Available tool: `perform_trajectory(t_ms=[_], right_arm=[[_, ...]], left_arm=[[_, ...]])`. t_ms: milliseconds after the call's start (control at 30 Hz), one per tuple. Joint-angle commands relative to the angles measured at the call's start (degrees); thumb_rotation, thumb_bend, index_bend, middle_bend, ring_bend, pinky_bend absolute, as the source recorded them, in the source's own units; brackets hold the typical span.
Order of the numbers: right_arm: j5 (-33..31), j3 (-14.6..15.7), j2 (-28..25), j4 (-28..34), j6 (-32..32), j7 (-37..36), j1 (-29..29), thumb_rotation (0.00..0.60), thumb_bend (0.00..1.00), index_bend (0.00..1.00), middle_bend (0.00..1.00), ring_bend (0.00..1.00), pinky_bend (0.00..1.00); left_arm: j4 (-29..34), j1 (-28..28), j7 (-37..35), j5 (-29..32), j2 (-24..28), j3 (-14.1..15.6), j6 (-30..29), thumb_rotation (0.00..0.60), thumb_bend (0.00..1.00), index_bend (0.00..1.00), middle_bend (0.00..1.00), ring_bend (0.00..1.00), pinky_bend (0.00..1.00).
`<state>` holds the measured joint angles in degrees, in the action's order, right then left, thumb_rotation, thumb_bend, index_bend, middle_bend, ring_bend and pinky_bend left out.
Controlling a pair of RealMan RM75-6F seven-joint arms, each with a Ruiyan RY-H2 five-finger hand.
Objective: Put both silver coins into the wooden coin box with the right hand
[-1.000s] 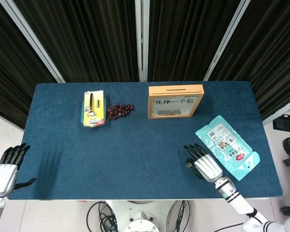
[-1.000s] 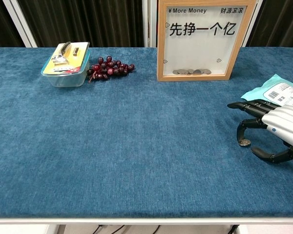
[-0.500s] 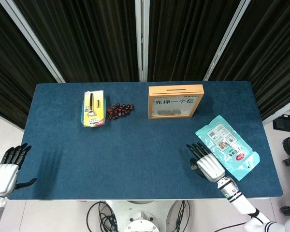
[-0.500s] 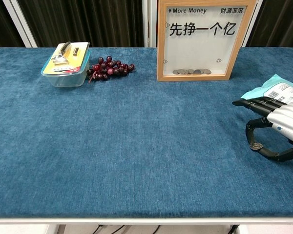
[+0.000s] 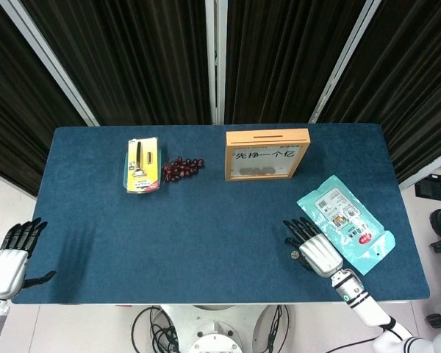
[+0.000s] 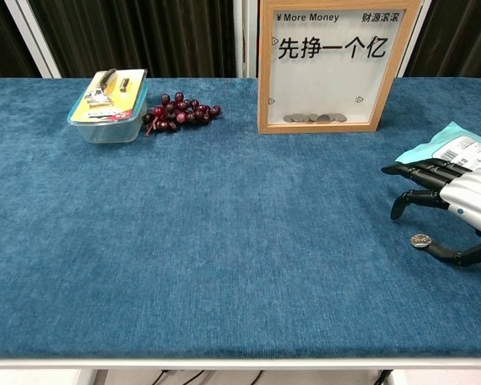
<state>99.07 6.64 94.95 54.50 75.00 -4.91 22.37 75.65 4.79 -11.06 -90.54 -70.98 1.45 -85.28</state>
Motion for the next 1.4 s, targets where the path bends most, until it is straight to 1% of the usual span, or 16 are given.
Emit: perform_trajectory(t_ms=[33,200,433,700,933,1200,1300,1400], right_arm=[[0.2,0.0,0.0,0.0,0.2,-0.2,0.0,0.6,0.33,0.32,0.01,0.0,0.0],[0.6,0.2,0.1,-0.4,0.9,-1.0,0.0,0.6,0.33,0.33,0.01,0.0,0.0],[0.7,0.2,0.4,-1.0,1.1,-1.7,0.0,0.6,0.34,0.48,0.02,0.0,0.0],[0.8,0.1,0.5,-1.1,1.0,-1.7,0.2,0.6,0.34,0.55,0.02,0.0,0.0],[1.0,0.1,0.4,-1.2,0.7,-1.4,0.6,0.6,0.43,0.59,0.03,0.0,0.0],[1.1,-0.3,-0.2,-0.4,1.5,-1.3,0.7,0.6,0.46,0.65,0.03,0.0,0.0],[1.1,-1.4,-1.5,1.2,3.6,-1.0,0.8,0.6,0.46,0.66,0.03,0.0,0.0],[0.7,-3.8,-4.1,4.8,6.4,-0.7,1.3,0.6,0.46,0.67,0.03,0.0,0.0]], left_arm=[[-0.1,0.0,-0.1,0.0,-0.1,0.0,-0.1,0.6,0.01,0.0,0.0,0.0,0.0],[-0.1,0.0,-0.2,-0.1,0.0,0.1,-0.2,0.6,0.01,0.0,0.0,0.0,0.0],[0.0,0.1,-0.2,-0.1,0.0,0.1,-0.1,0.6,0.01,0.0,0.0,0.0,0.0],[0.4,0.1,0.1,-0.1,0.3,0.1,0.1,0.6,0.01,0.0,0.0,0.0,0.0],[0.6,0.2,0.3,-0.2,0.4,0.2,0.2,0.6,0.01,0.0,0.0,0.0,0.0],[1.0,0.2,0.4,-0.3,0.6,0.2,0.0,0.6,0.01,0.0,0.0,0.0,0.0],[1.1,0.2,0.6,-0.3,0.7,0.2,0.1,0.6,0.01,0.0,0.0,0.0,0.0],[1.2,0.2,0.7,-0.3,0.7,0.2,0.1,0.6,0.01,0.0,0.0,0.0,0.0]])
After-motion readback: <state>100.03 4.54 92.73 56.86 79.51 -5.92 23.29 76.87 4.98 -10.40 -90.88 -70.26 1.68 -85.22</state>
